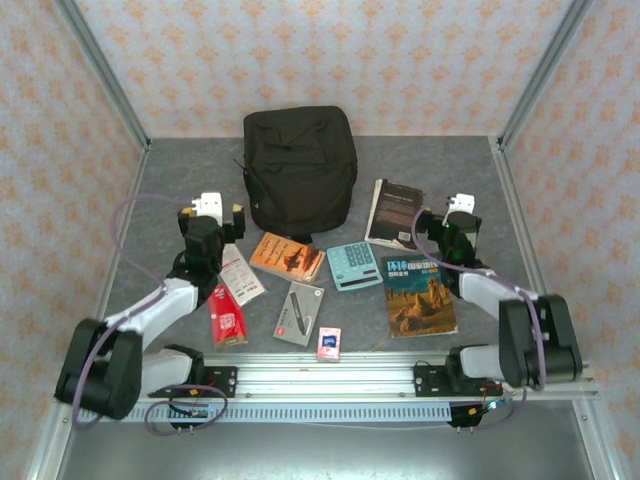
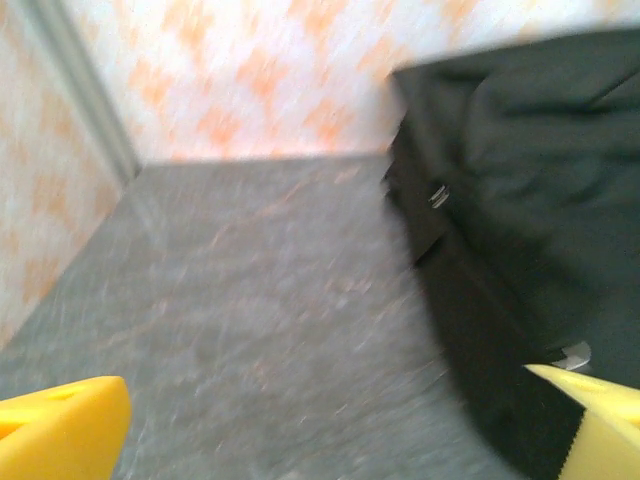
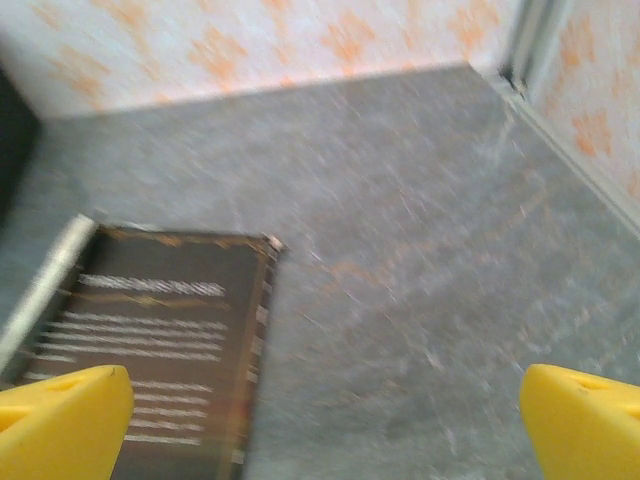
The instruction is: Pack books, pencil case, and school supplies into a backpack
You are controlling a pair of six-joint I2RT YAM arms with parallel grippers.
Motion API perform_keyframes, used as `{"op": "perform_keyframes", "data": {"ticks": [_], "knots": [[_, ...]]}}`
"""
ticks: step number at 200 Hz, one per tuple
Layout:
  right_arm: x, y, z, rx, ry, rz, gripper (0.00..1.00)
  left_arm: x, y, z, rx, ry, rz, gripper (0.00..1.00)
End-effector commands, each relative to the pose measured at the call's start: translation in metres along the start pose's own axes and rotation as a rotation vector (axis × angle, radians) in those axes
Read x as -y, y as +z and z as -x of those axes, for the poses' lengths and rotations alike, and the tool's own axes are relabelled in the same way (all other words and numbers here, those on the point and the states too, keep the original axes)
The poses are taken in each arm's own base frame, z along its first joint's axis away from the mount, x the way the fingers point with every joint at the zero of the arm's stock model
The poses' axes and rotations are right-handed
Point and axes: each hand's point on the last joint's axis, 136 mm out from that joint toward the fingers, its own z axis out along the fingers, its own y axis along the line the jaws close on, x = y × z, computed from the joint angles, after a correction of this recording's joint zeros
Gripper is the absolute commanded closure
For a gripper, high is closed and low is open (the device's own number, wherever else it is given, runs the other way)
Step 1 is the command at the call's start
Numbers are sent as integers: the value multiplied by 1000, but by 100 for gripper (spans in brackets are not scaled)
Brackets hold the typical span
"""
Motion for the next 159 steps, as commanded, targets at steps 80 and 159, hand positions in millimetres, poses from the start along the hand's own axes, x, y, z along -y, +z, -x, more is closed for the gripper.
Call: {"op": "perform_keyframes", "data": {"ticks": [80, 159], "knots": [[-89, -130, 137, -55, 281, 126, 1, 6, -127, 68, -306, -233, -167, 0], [-210, -103, 66, -536, 376, 366, 4, -7, -125, -1, -595, -262, 16, 0]]}}
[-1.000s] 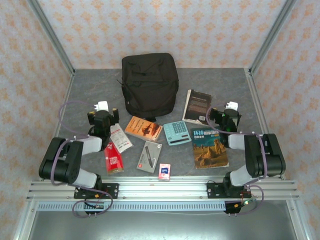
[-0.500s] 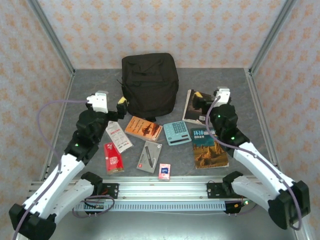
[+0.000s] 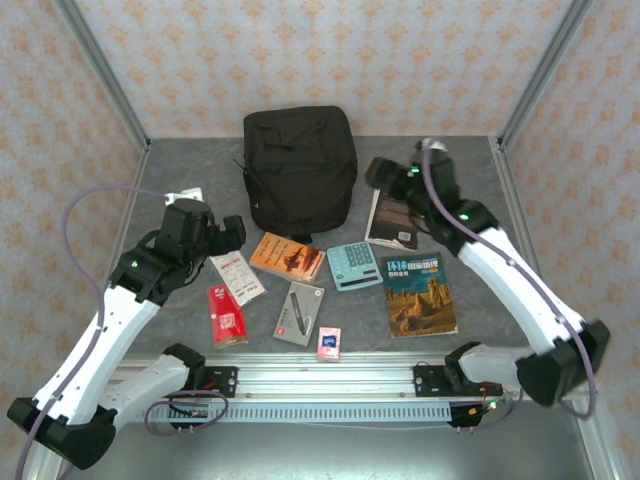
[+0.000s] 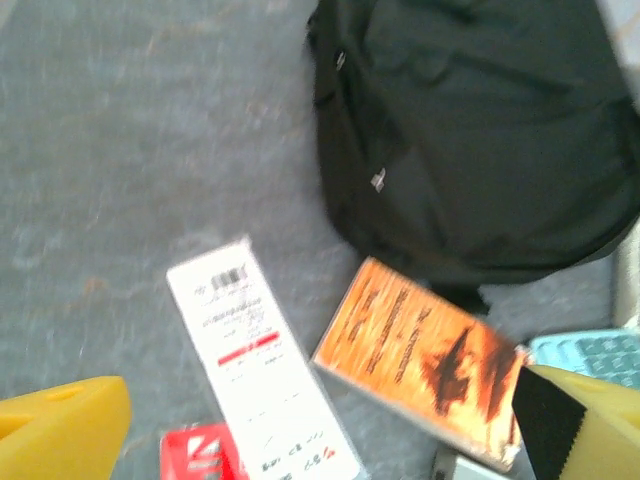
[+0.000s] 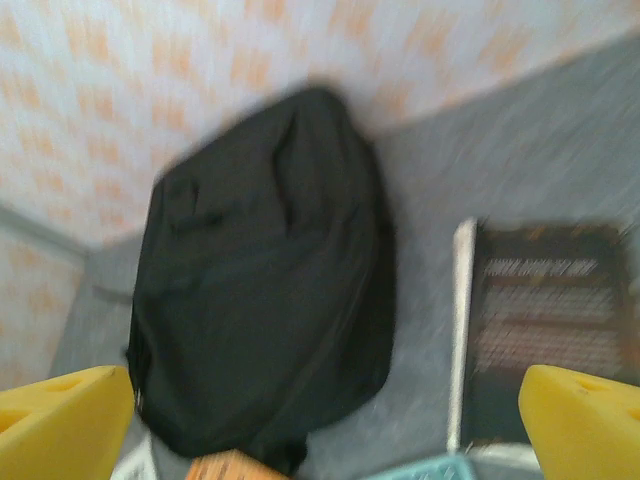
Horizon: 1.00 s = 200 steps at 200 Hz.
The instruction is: Pack books, pencil case, and school supplies into a backpack
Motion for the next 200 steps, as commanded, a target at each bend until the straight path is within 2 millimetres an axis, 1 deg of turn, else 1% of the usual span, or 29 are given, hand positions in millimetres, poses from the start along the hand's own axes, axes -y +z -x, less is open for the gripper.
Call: {"op": "perform_keyframes", "data": {"ticks": [1, 9, 20, 28, 37, 50, 58, 87, 95, 103, 116, 134, 153, 168, 177, 185, 191, 197, 200], "knots": [[-22, 17, -62, -228, 93, 13, 5, -25, 9, -25, -76, -28, 125, 0], [-27, 29, -71, -261, 157, 13, 11, -32, 12, -23, -60, -24, 168, 0], [-26, 43, -81, -278, 250, -35, 19, -39, 11, -17, -61, -32, 210, 0], [-27, 54, -88, -283, 324, -50, 22, -43, 9, -14, -59, -54, 236, 0], [-28, 65, -96, -289, 412, -69, 24, -45, 8, -13, -52, -79, 243, 0], [-23, 81, -110, -300, 547, -133, 25, -43, 8, -15, -48, -98, 212, 0], [-28, 91, -116, -307, 597, -130, 25, -43, 5, -14, -38, -112, 194, 0], [-41, 123, -131, -315, 669, -196, 27, -46, -4, -13, 7, -146, 176, 0], [-43, 131, -136, -314, 686, -209, 30, -47, -6, -12, 14, -155, 173, 0], [-46, 140, -139, -317, 709, -205, 31, -47, -6, -13, 17, -163, 170, 0], [-46, 154, -148, -324, 742, -223, 34, -46, -6, -14, 13, -169, 161, 0], [-51, 170, -159, -343, 759, -225, 35, -43, -6, -15, 2, -175, 149, 0], [-57, 180, -170, -366, 753, -244, 47, -41, -4, -17, -8, -177, 140, 0], [-60, 183, -174, -365, 739, -247, 65, -42, -5, -17, -10, -180, 143, 0], [-59, 184, -176, -364, 727, -265, 74, -43, -5, -17, -8, -183, 147, 0], [-56, 183, -177, -363, 710, -283, 87, -43, -6, -17, -7, -186, 148, 0], [-54, 183, -176, -362, 699, -295, 94, -44, -6, -17, -4, -187, 148, 0], [-51, 182, -176, -361, 688, -315, 100, -44, -7, -18, -2, -189, 146, 0], [-49, 181, -176, -360, 682, -323, 100, -44, -7, -17, 0, -190, 146, 0]]}}
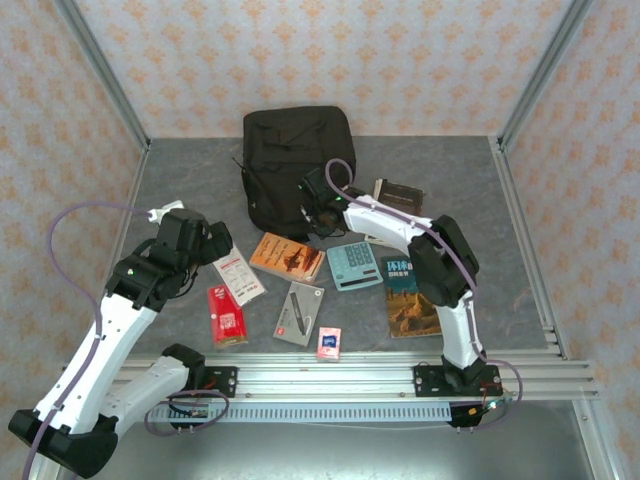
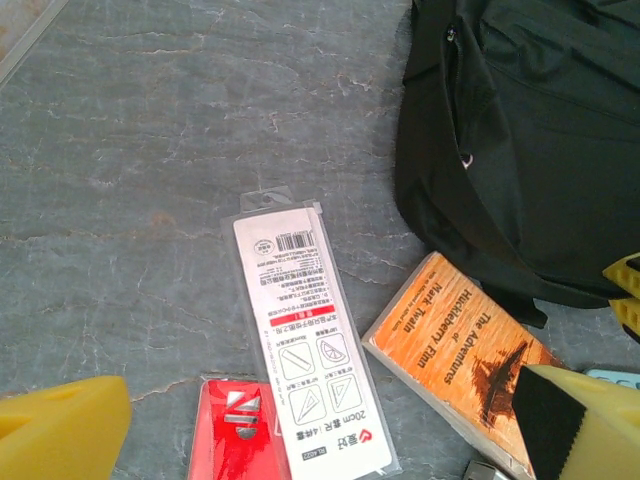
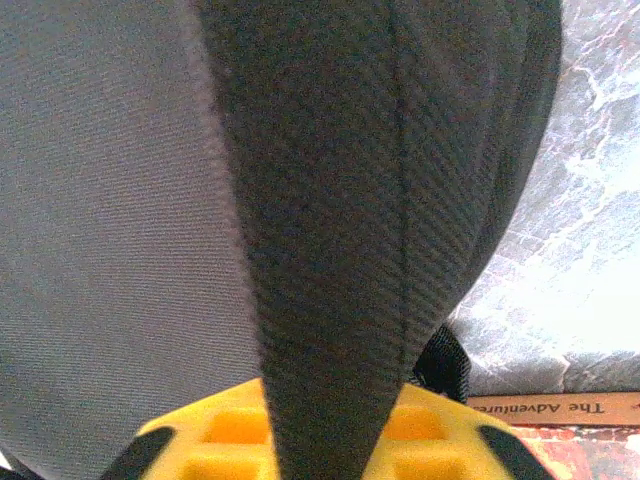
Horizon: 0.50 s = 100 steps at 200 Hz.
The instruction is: Pack books, pencil case, and school supplies into a backpack
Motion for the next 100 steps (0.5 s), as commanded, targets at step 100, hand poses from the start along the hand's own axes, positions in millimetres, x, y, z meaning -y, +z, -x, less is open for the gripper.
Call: {"op": "perform_keyframes", "data": {"ticks": [100], "knots": [[-50, -116, 20, 21, -543, 2, 100, -14, -3, 0, 17, -24, 52, 0]]}}
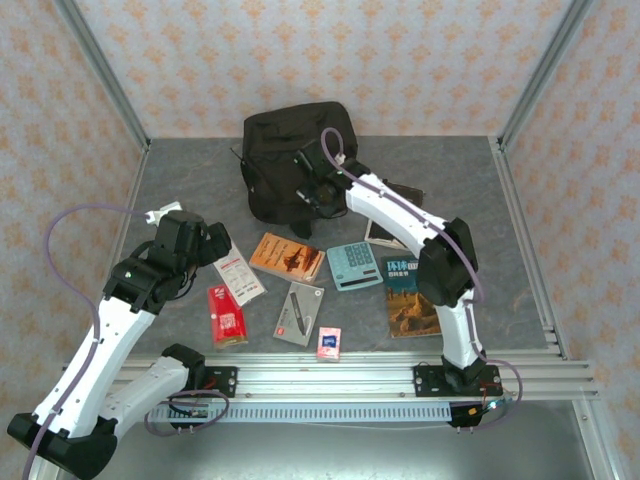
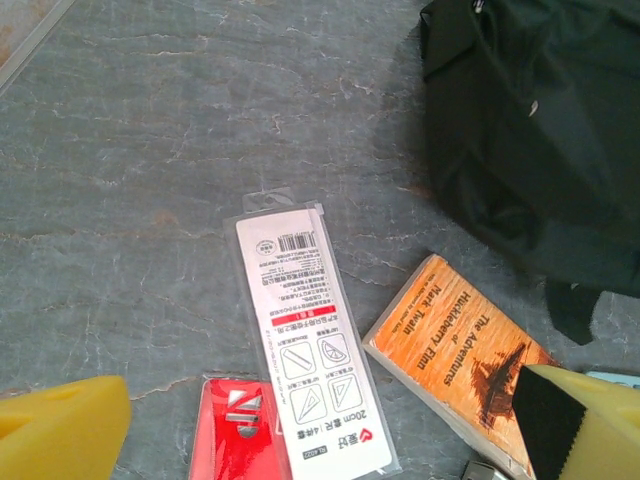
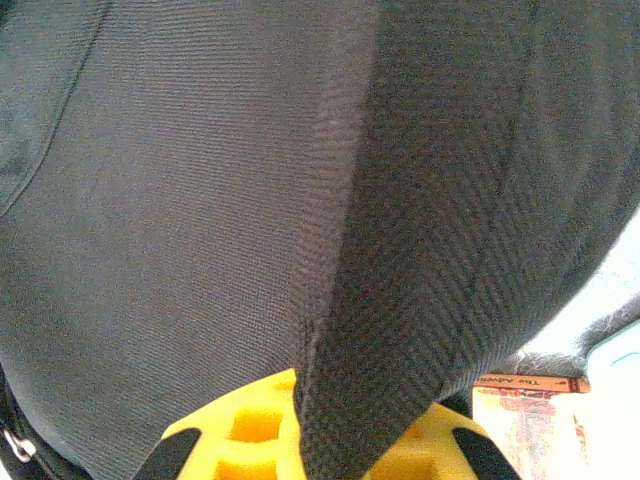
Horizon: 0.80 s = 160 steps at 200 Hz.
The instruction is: Pack books, pencil case, and school supplies into a backpack
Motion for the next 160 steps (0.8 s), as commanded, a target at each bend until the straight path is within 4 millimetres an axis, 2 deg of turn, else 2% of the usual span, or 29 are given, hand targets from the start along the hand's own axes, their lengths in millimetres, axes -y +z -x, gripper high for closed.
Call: {"op": "perform_keyframes", "data": {"ticks": [1, 21, 42, 79, 99, 127, 160], "knots": [[-1, -49, 9, -16, -202, 27, 100, -11, 0, 1, 10, -15, 53, 0], [-7, -74, 12, -69, -269, 117, 100, -11, -1, 2, 15, -16, 53, 0], [-1, -97, 18, -99, -367, 152, 100, -11, 0, 2, 15, -14, 54, 0], [32, -126, 25, -113, -491, 132, 100, -10, 1, 2, 12, -10, 54, 0], [55, -130, 23, -164, -510, 127, 100, -10, 1, 2, 11, -10, 56, 0], [91, -130, 34, -147, -526, 41, 100, -9, 3, 1, 5, -7, 57, 0], [134, -120, 59, -77, -452, -54, 100, -9, 4, 2, 5, -3, 61, 0]]}}
